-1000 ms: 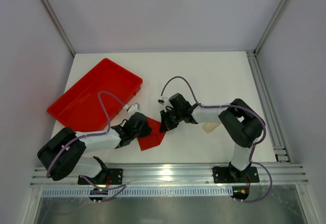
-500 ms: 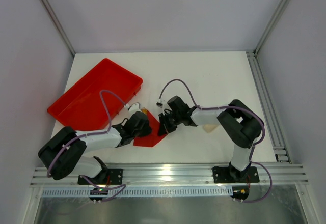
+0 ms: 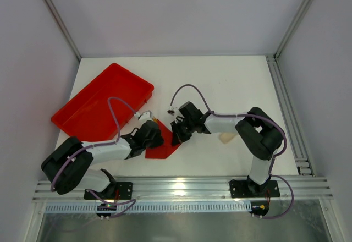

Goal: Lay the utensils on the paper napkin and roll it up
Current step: Roll the napkin at the center of the board.

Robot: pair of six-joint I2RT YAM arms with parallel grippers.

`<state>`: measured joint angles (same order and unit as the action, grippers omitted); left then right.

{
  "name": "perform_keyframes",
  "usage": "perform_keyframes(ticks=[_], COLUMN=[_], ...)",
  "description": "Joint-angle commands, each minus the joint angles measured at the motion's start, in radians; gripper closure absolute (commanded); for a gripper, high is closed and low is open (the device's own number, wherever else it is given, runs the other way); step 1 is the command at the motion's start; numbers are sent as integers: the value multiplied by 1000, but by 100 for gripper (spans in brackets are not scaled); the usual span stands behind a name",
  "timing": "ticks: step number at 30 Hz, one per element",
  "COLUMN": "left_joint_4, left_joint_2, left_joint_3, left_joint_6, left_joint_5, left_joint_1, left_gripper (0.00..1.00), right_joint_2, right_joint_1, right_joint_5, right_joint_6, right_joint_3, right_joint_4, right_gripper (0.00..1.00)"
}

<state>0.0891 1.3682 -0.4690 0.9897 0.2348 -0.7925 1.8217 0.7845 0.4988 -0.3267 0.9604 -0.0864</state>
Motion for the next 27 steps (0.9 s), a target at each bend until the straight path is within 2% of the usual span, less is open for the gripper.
perform_keyframes(ticks=[1,19,27], left_joint_4=[-74,-69,-68], left_joint_2=[19,17,11], left_joint_3=[6,7,3], left_joint_6=[-26,-25,-25], left_joint_5=[5,-2,-6], left_joint_1=[-5,-5,-4], left_gripper=[100,100,100], right_joint_2=[-25,-28,27], right_joint_1=[7,5,7], right_joint_5=[-14,12,12], right_joint_6=[26,46,48], right_joint_3=[34,60,75], right_joint_4=[-12,2,4], right_gripper=[96,96,96])
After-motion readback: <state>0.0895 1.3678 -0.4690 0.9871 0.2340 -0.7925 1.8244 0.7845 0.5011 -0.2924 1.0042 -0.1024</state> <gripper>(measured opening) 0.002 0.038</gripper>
